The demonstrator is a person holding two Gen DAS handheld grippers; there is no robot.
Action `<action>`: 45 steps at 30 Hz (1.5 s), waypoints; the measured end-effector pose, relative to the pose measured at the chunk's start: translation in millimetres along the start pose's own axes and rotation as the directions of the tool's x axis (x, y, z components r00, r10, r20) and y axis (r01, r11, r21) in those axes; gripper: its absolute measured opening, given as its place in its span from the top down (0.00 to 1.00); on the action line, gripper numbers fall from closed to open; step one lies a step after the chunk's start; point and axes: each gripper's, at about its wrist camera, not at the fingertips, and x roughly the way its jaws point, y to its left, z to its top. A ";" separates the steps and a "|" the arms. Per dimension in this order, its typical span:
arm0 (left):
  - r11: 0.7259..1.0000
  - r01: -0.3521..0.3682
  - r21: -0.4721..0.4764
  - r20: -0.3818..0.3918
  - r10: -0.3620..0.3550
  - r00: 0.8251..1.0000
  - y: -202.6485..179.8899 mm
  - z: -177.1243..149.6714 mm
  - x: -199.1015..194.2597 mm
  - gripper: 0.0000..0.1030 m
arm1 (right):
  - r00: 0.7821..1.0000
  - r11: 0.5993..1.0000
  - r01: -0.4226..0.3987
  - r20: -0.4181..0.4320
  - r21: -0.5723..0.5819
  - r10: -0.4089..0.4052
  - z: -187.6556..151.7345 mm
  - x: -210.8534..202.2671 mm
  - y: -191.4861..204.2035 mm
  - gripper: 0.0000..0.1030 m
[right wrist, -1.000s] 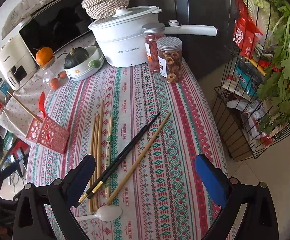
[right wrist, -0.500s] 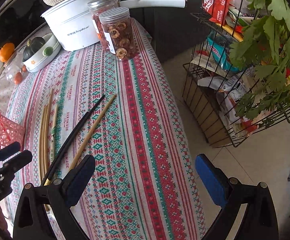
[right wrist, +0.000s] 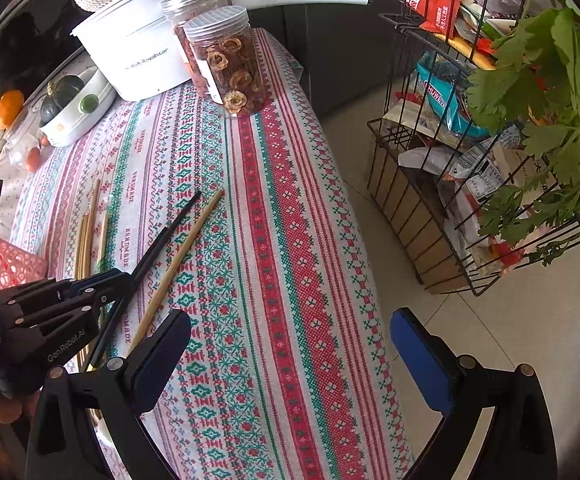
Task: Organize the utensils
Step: 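Grasp a black chopstick with the left tool and lift it, then carry the black chopstick toward the basket with the left tool while the right tool grasps the green-wrapped chopsticks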
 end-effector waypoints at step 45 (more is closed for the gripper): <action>0.995 0.079 -0.069 0.381 -0.047 0.923 116.0 -133.1 -174.1 0.94 | 0.982 0.977 -0.189 -0.041 -0.104 0.185 14.3 25.7 127.9 0.33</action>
